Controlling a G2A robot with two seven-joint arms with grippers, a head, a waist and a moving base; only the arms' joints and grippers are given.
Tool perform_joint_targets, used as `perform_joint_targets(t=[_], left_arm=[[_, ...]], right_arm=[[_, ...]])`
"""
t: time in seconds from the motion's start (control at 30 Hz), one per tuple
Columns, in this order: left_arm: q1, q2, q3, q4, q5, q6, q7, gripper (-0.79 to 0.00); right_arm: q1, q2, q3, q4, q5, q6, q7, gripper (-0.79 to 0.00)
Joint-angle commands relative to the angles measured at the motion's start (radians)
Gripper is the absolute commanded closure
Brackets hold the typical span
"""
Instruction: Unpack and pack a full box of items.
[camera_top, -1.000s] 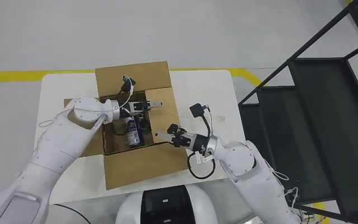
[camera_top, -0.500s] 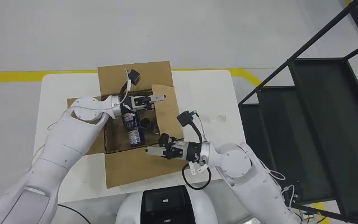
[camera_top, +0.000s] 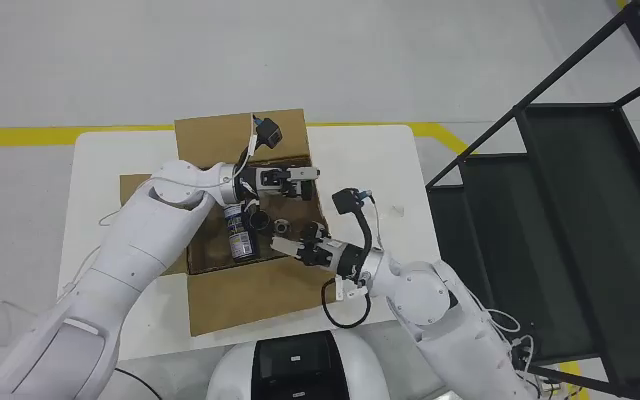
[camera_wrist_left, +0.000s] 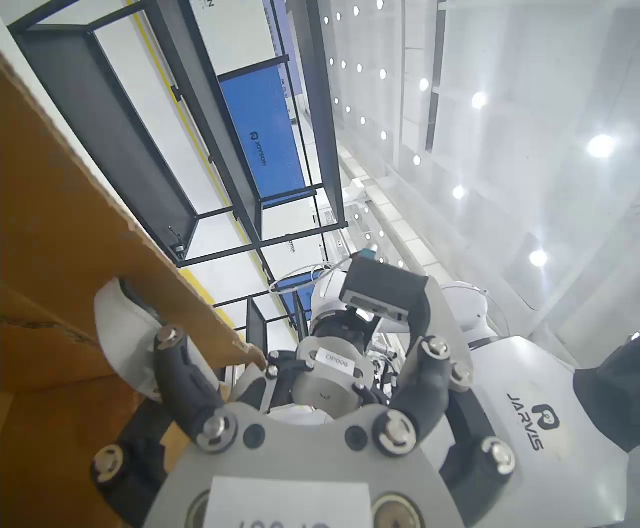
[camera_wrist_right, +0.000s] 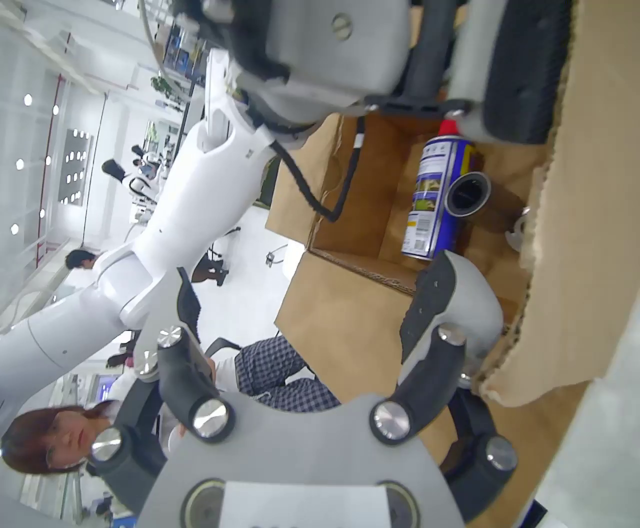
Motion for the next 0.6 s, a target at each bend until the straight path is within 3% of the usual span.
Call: perform_joint_targets(t=[0.0, 0.2, 0.4, 0.57], left_arm=[[-0.003, 0.003, -0.015, 0.007, -0.003, -0.004, -0.028, -0.785], [0.056, 0.059, -0.14, -0.063, 0.038, -0.004, -0.122, -0.785], [0.208, 0.147, -0.351, -0.215, 0.155, 0.048, -0.132, -0.785], [0.382, 0.211, -0.575, -0.37, 0.214, 0.084, -0.099, -0.785]], right_arm=[[-0.038, 0.004, 0.045, -0.012, 0.012, 0.009, -0.039, -0.785], [-0.04, 0.004, 0.125, 0.046, 0.03, 0.102, -0.147, -0.785], [0.06, -0.006, 0.078, 0.187, 0.03, 0.199, -0.157, -0.785], [0.143, -0.019, 0.012, 0.297, 0.018, 0.267, -0.174, -0.785]])
